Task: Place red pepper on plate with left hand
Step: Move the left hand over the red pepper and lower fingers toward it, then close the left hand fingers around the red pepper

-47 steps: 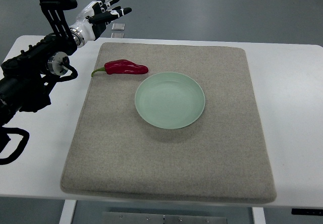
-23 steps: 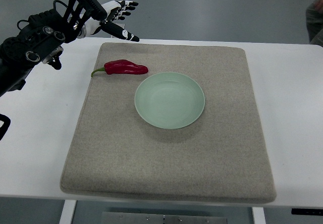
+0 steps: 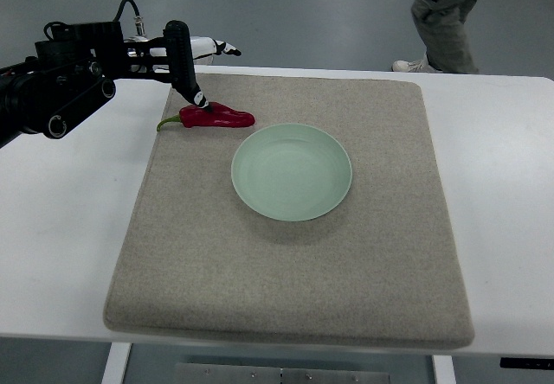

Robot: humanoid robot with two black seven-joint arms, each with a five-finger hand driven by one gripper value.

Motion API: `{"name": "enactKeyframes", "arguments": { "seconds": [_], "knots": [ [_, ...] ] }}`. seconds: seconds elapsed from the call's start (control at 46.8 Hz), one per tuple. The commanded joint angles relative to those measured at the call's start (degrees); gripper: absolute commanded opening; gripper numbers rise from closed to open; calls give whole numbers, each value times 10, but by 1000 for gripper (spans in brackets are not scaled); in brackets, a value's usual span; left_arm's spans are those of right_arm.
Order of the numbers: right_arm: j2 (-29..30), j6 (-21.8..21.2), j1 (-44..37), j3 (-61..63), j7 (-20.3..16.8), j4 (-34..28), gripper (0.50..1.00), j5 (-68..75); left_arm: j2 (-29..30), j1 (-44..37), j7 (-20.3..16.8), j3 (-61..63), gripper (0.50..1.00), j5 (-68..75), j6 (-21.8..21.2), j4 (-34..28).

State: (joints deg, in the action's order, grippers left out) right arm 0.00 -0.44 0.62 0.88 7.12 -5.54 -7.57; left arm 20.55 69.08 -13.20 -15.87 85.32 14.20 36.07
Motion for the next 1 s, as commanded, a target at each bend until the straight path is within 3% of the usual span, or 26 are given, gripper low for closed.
{"name": "enactKeyframes", "arguments": {
  "seconds": [0.0,0.385,0.984],
  "knots": [
    [0,0,0,0,0,0,928,0,4,7,-9,1,990,13,8,1],
    [0,0,0,0,0,0,928,-1,4,1,-15,10,986,13,65,2],
    [0,0,0,0,0,0,928,0,-2,-10,-14,28,988,-11,87,-7]
  ]
}}
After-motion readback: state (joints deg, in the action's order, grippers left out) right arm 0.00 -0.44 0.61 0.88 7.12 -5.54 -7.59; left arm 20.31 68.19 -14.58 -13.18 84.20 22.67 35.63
